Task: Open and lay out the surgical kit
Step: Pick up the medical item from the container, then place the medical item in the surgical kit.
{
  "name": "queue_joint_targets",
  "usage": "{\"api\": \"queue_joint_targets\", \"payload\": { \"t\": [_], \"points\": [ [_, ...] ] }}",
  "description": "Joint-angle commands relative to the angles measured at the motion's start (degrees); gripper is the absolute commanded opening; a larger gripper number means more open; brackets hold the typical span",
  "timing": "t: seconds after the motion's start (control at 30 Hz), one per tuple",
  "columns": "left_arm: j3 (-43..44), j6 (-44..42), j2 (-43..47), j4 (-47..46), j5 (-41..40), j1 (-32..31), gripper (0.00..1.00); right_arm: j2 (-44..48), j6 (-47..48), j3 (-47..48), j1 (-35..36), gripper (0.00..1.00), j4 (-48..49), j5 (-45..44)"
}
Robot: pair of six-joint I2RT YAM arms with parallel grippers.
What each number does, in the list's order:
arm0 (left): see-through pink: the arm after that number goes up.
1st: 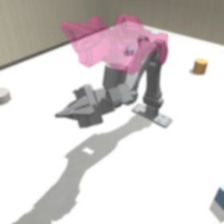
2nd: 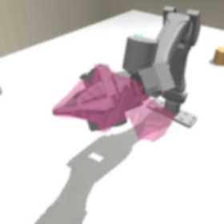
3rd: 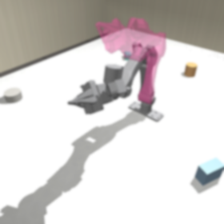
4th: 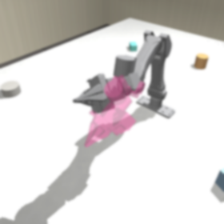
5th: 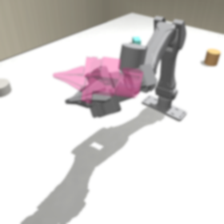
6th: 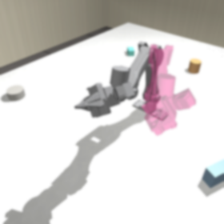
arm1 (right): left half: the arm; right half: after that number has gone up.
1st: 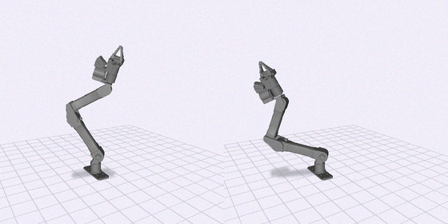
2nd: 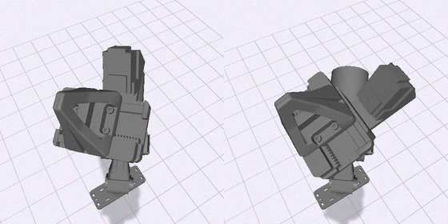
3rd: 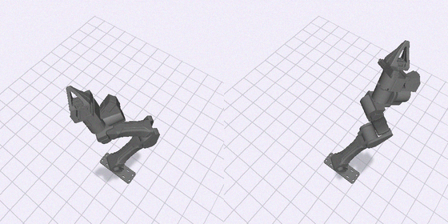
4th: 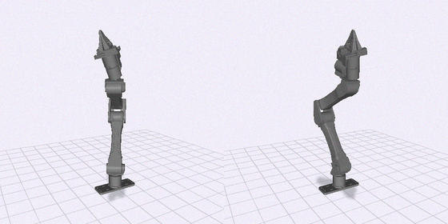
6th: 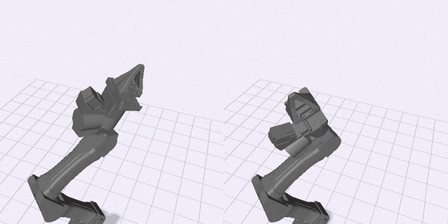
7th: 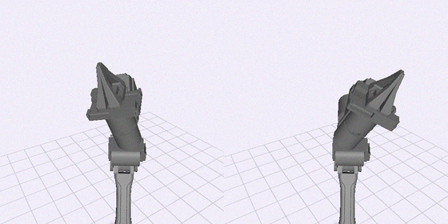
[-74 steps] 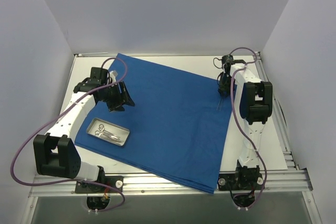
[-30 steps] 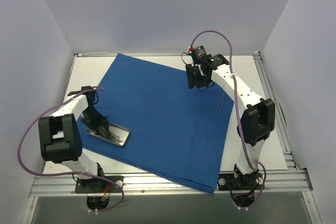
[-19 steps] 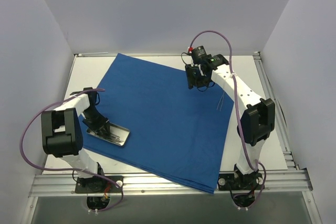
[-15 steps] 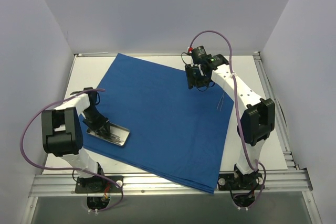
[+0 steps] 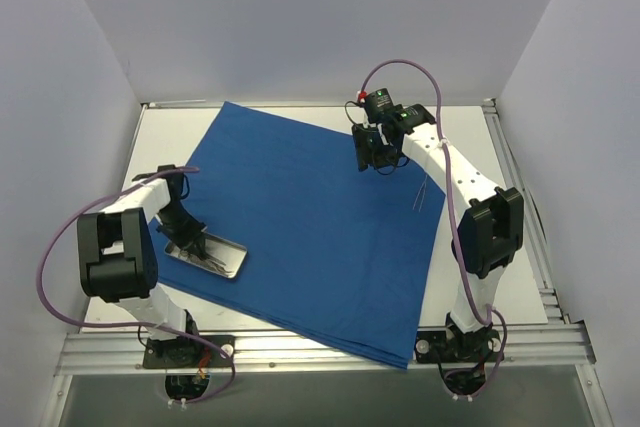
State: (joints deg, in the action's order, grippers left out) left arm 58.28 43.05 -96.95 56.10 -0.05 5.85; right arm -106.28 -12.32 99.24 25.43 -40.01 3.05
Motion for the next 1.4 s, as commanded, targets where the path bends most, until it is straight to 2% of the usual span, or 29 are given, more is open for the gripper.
{"api": "queue_joint_targets", "payload": {
  "t": [0.0, 0.33, 0.47, 0.53, 0.6, 0.67, 0.73, 0.83, 1.07, 1.37],
  "points": [
    [2.1, -0.2, 5.2, 1.6, -1.3, 0.2, 0.02, 2.0, -0.2, 0.1, -0.3, 0.39, -0.3, 0.4],
    [5.8, -1.0, 14.2, 6.6, 0.1, 0.0, 0.02, 1.1, -0.8, 1.3, 0.7, 0.39, -0.5, 1.2],
    [8.5, -4.6, 16.3, 5.2, 5.2, -1.8, 0.02, 0.2, -0.2, 3.5, 0.8, 0.39, -0.7, 4.6],
    [9.5, -6.3, 17.6, 2.8, 9.1, -3.4, 0.02, -0.2, 0.0, 4.2, 0.9, 0.39, 0.1, 9.9],
    [9.7, -8.0, 18.6, -3.3, 16.6, -5.8, 0.02, 0.0, -0.2, 3.9, 1.1, 0.40, 2.8, 14.4],
    [10.1, -8.2, 19.2, -9.4, 20.3, -9.9, 0.02, 0.5, -1.0, 3.7, 1.5, 0.42, 6.8, 22.2],
    [11.0, -8.1, 19.4, -12.4, 23.3, -14.8, 0.02, 0.8, -2.8, 3.9, 2.0, 0.43, 9.7, 28.9],
    [12.4, -7.5, 18.6, -16.8, 24.9, -19.6, 0.02, 0.5, -5.0, 6.0, 3.7, 0.47, 13.1, 33.1],
    [14.3, -7.1, 16.5, -21.5, 26.2, -25.1, 0.02, -0.9, -8.9, 8.2, 7.4, 0.49, 14.7, 34.7],
    [15.5, -7.1, 16.3, -23.9, 27.0, -27.3, 0.02, -1.8, -10.6, 9.0, 11.0, 0.48, 14.5, 33.3]
  ]
}}
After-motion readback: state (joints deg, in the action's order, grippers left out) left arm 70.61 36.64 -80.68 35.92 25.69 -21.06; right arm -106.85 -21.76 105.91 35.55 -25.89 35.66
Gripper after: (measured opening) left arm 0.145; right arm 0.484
